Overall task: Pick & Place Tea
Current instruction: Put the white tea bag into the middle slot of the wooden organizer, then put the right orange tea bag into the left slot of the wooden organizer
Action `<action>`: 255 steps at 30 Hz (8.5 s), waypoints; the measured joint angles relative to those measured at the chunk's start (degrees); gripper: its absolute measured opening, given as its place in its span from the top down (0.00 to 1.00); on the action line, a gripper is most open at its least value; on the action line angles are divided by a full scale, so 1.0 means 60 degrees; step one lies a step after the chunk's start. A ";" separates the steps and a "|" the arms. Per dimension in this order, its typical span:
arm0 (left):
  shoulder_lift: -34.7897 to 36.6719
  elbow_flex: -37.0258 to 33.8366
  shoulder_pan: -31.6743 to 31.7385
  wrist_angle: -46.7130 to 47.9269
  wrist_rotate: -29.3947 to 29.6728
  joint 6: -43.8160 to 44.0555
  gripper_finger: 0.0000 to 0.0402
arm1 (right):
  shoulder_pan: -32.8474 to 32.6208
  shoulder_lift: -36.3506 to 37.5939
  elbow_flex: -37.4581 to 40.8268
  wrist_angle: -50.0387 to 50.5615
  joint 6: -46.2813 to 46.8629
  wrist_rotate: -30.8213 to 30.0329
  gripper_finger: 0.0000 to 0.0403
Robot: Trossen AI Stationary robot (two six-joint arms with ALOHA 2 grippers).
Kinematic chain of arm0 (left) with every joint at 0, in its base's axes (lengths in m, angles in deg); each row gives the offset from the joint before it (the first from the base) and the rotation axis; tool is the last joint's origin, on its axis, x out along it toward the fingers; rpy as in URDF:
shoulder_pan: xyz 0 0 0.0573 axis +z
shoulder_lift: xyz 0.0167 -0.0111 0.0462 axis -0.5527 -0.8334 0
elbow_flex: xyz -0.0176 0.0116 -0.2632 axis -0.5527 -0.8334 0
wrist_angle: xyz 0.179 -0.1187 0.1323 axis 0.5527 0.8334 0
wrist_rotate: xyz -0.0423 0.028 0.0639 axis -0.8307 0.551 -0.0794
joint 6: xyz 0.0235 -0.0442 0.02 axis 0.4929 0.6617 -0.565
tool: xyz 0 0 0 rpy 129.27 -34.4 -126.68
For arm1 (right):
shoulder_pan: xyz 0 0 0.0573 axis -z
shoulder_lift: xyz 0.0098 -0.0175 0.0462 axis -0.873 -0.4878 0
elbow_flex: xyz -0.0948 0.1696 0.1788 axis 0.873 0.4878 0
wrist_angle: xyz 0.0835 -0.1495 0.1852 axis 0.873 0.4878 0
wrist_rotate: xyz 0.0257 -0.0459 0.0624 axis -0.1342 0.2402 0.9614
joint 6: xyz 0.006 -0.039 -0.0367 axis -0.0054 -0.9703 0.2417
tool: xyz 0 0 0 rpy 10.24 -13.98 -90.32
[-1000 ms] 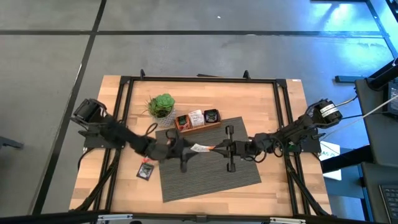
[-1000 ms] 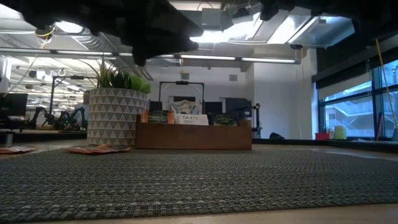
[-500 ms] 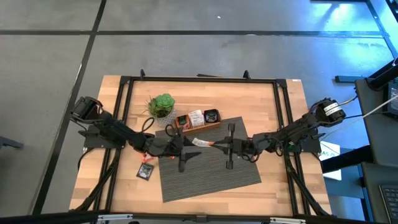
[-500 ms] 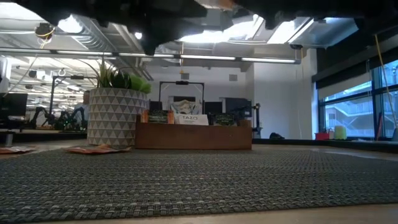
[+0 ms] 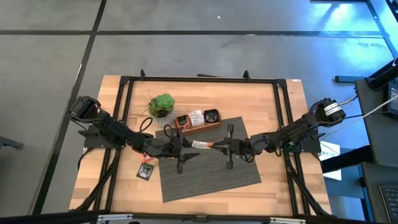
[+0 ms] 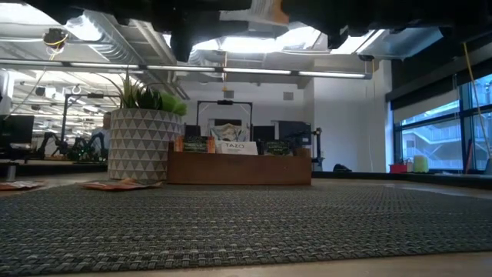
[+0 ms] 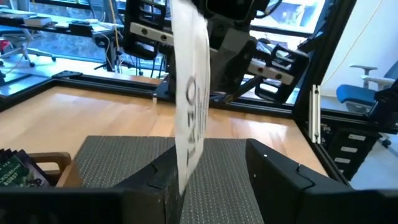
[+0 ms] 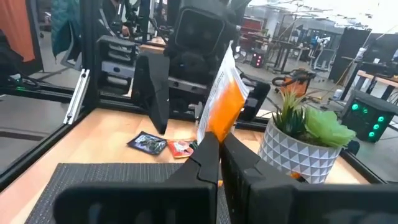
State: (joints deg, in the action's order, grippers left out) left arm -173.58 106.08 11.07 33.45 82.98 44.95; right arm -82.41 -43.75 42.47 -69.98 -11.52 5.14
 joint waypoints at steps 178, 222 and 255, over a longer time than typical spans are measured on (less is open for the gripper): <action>0.1807 0.0670 -0.3424 0.4731 -0.1246 -0.1075 0.72 | 0.4885 -0.4258 -0.1104 -0.0585 0.0654 0.3036 0.99; 0.1623 0.0670 -0.3007 0.8936 0.1016 0.4691 0.72 | 0.2202 -0.2186 -0.1100 0.1217 0.0480 0.2948 0.67; -0.1650 0.0678 -0.2287 1.1000 0.1443 0.7225 0.72 | 0.2201 -0.4309 -0.5964 0.7301 0.4265 0.2781 0.67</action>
State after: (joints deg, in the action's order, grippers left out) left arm -183.48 110.15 -2.65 99.45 91.64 88.30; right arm -69.21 -69.61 6.69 -26.18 14.07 21.82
